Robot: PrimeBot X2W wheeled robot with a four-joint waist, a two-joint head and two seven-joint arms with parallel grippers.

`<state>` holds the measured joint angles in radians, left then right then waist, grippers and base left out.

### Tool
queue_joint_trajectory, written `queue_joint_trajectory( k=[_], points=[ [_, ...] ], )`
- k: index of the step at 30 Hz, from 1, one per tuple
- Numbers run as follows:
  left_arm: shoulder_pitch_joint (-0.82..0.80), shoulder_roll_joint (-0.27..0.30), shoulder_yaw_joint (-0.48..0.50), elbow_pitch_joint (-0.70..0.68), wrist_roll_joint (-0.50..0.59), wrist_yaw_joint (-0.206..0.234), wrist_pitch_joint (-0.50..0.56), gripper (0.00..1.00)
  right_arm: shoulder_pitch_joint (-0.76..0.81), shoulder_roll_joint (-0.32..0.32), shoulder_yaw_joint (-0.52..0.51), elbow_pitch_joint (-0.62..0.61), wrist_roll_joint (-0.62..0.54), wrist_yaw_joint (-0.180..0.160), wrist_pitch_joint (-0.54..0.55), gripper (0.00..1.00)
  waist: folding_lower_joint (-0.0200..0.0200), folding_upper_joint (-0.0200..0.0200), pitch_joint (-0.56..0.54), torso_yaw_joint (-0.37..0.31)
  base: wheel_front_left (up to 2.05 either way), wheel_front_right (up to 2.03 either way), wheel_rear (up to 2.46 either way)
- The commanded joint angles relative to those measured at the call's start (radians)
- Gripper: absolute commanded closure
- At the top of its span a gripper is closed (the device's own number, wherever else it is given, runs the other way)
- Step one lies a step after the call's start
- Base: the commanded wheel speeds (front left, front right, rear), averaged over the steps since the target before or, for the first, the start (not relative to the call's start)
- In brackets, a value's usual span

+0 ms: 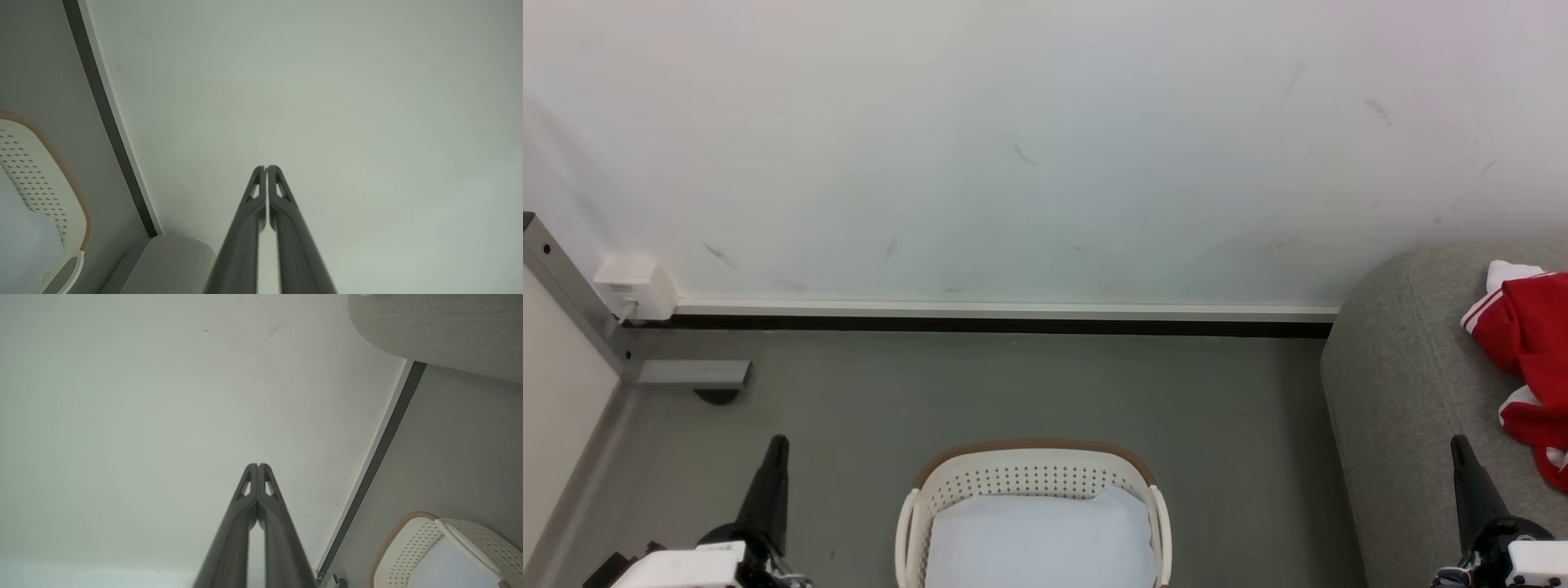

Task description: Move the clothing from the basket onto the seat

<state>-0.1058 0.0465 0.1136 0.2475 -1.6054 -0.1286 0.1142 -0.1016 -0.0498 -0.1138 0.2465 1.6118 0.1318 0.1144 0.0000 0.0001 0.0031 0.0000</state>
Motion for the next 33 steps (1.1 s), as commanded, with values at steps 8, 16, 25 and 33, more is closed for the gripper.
queue_joint_trajectory(
  k=[8,16,25,33],
  points=[
    [-0.007,0.007,0.002,-0.003,-0.014,-0.005,0.004,1.0,-0.012,0.0,-0.004,-0.005,0.002,-0.002,0.003,1.0,0.0,-0.0001,0.0,0.0,0.0,0.0,0.0],
    [-0.007,0.007,0.002,-0.003,-0.014,-0.005,0.004,1.0,-0.012,0.0,-0.004,-0.005,0.002,-0.002,0.003,1.0,0.0,-0.0001,0.0,0.0,0.0,0.0,0.0],
    [-0.007,0.007,0.002,-0.004,-0.014,-0.005,0.004,1.0,-0.012,0.0,-0.004,-0.005,0.002,-0.002,0.003,1.0,0.0,-0.0001,0.0,0.0,0.0,0.0,0.0],
    [-0.007,0.007,0.002,-0.004,-0.014,-0.005,0.004,1.0,-0.012,0.0,-0.004,-0.005,0.002,-0.002,0.003,1.0,0.0,-0.0001,0.0,0.0,0.0,0.0,0.0]
  ],
)
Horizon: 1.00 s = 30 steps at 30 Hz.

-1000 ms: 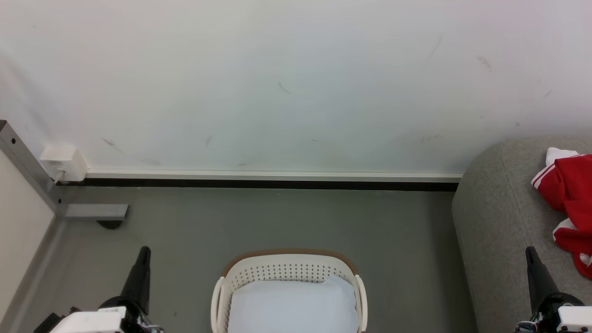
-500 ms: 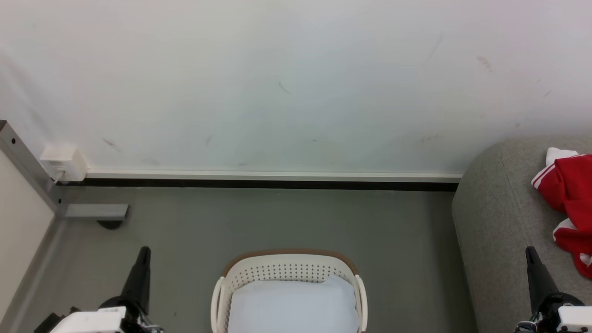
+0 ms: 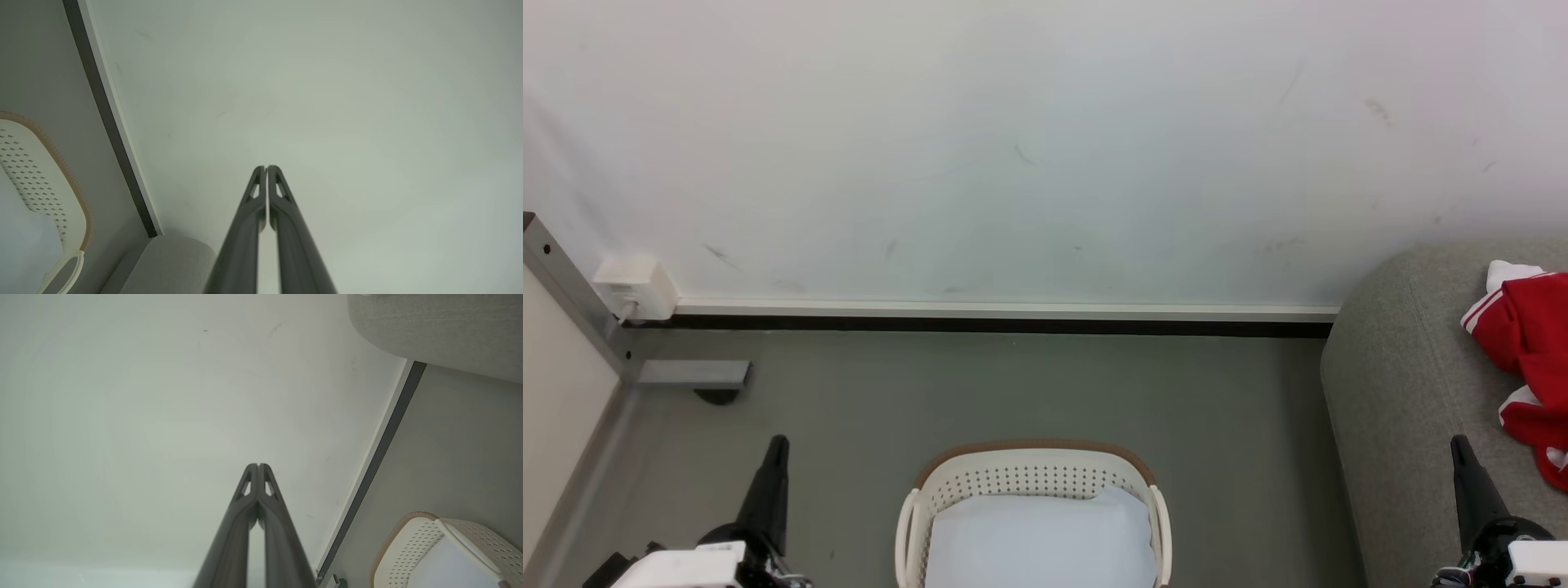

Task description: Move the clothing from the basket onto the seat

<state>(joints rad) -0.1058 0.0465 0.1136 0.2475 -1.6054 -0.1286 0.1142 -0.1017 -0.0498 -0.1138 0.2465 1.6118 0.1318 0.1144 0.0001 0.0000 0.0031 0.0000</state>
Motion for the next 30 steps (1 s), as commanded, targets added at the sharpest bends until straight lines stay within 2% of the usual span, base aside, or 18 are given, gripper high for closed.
queue_joint_trajectory(
  k=[1,30],
  points=[
    [-0.007,0.007,0.002,-0.004,-0.014,-0.005,0.004,1.0,-0.012,0.0,-0.004,-0.005,0.002,-0.002,0.003,1.0,-0.0001,0.0,0.0,0.0,0.0,0.0,0.0],
    [-0.007,0.007,0.002,-0.004,-0.014,-0.005,0.003,1.0,-0.012,0.0,-0.004,-0.005,0.002,-0.002,0.003,1.0,-0.0001,0.0,0.0,0.0,0.0,0.0,0.0]
  ],
)
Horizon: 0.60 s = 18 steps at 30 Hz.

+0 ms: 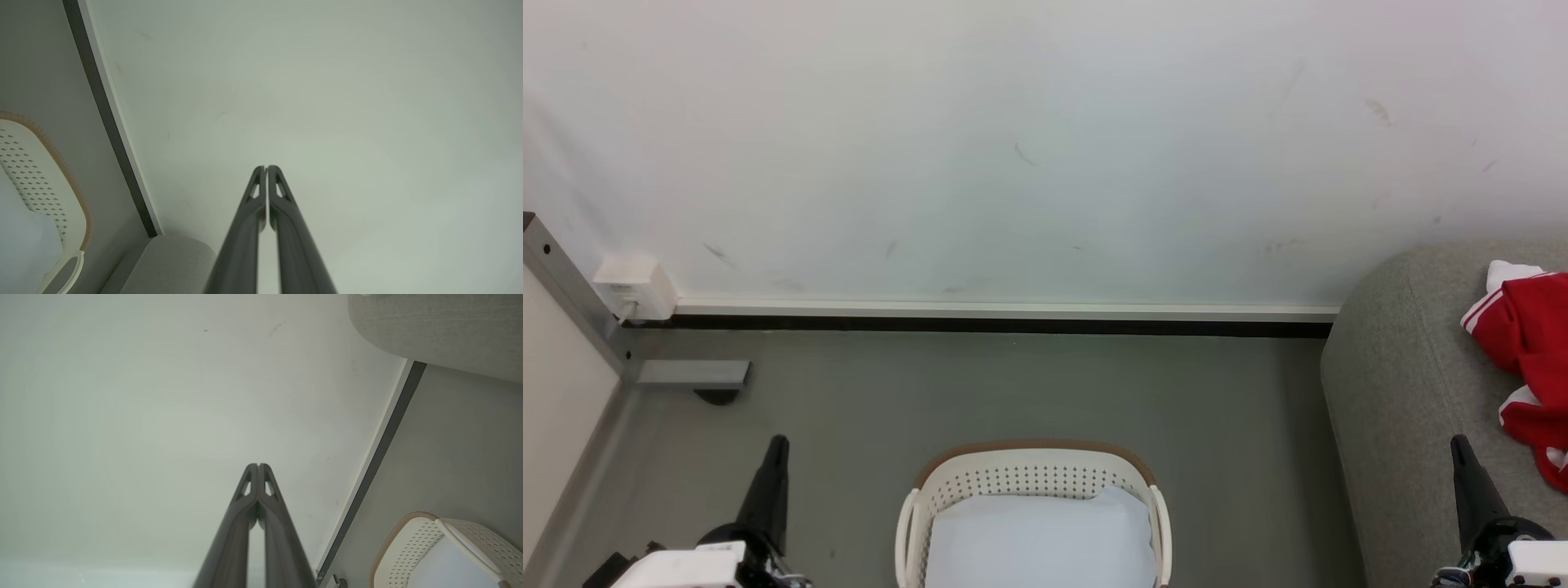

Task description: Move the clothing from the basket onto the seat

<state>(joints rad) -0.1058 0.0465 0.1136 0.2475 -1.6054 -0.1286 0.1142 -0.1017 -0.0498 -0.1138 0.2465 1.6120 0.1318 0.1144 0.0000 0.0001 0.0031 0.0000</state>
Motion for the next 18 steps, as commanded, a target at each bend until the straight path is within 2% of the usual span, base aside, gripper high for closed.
queue_joint_trajectory(
  k=[1,18],
  points=[
    [-0.007,0.007,0.002,-0.004,-0.014,-0.005,0.003,1.0,-0.012,0.0,-0.004,-0.005,0.002,-0.002,0.003,1.0,0.0,-0.0001,0.0,0.0,0.0,0.0,0.0],
    [-0.007,0.007,0.002,-0.004,-0.014,-0.005,0.003,1.0,-0.012,0.0,-0.004,-0.005,0.002,-0.002,0.003,1.0,0.0,-0.0001,0.0,0.0,0.0,0.0,0.0]
  ],
)
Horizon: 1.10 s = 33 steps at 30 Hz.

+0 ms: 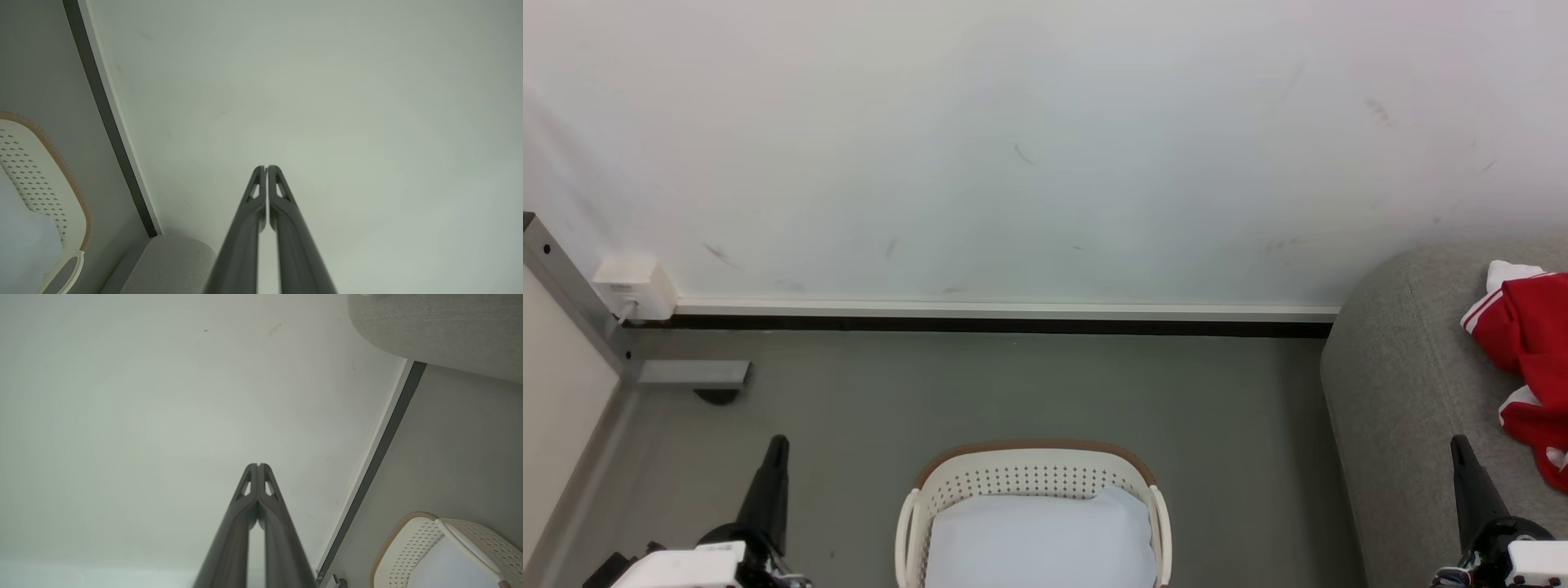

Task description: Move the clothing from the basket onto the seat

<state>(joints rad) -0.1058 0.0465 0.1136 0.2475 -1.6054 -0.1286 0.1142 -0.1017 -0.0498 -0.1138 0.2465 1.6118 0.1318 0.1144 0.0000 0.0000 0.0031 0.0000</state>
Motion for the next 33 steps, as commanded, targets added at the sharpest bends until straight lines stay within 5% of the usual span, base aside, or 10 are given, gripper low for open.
queue_joint_trajectory(
  k=[1,33],
  points=[
    [-0.007,0.007,0.002,-0.004,-0.014,-0.005,0.003,1.0,-0.012,0.0,-0.004,-0.005,0.002,-0.002,0.003,1.0,0.0,0.0,0.0,0.0,0.0,0.0,0.0],
    [-0.007,0.007,0.002,-0.004,-0.014,-0.005,0.003,1.0,-0.012,0.0,-0.004,-0.006,0.002,-0.002,0.003,1.0,0.0,0.0,0.0,0.0,0.0,0.0,0.0]
  ],
)
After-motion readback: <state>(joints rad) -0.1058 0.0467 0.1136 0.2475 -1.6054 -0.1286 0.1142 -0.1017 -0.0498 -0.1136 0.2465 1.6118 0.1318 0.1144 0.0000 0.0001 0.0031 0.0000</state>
